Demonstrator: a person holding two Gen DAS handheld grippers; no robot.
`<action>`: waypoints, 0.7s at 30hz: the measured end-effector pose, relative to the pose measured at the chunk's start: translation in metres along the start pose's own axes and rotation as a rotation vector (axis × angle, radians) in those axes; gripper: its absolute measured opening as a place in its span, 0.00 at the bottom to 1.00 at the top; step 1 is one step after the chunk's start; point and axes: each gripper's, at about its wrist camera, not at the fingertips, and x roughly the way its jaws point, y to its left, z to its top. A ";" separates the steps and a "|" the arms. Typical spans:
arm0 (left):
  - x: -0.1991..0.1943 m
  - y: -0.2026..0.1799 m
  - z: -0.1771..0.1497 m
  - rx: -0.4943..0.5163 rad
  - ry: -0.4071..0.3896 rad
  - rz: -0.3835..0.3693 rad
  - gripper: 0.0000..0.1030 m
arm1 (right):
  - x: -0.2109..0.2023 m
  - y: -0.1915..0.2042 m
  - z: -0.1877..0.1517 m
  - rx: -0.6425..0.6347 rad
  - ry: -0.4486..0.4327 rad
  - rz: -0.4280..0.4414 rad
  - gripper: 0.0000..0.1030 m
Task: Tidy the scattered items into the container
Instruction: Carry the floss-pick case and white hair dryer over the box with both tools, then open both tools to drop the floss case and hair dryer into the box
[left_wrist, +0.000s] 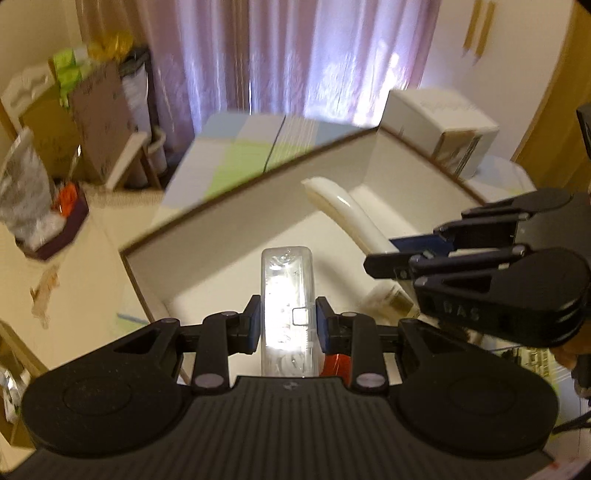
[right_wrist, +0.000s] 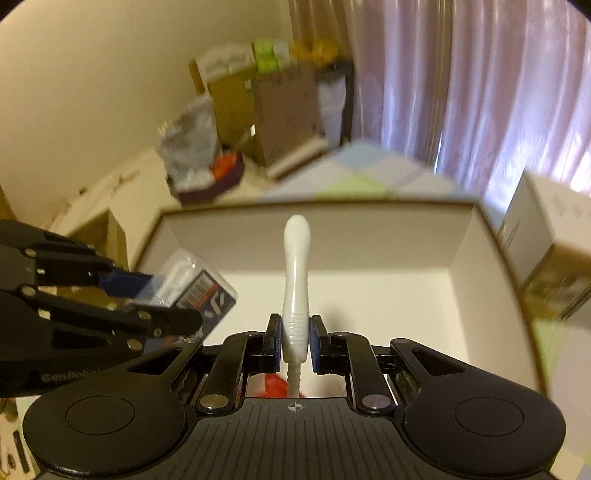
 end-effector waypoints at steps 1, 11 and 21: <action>0.007 0.001 -0.001 -0.008 0.024 -0.001 0.24 | 0.007 -0.001 -0.002 0.005 0.026 0.003 0.12; 0.069 0.002 -0.001 -0.013 0.192 0.008 0.24 | 0.052 -0.014 0.004 -0.008 0.176 -0.008 0.11; 0.084 0.005 -0.002 -0.039 0.214 0.018 0.24 | 0.056 -0.019 0.002 -0.038 0.200 -0.011 0.11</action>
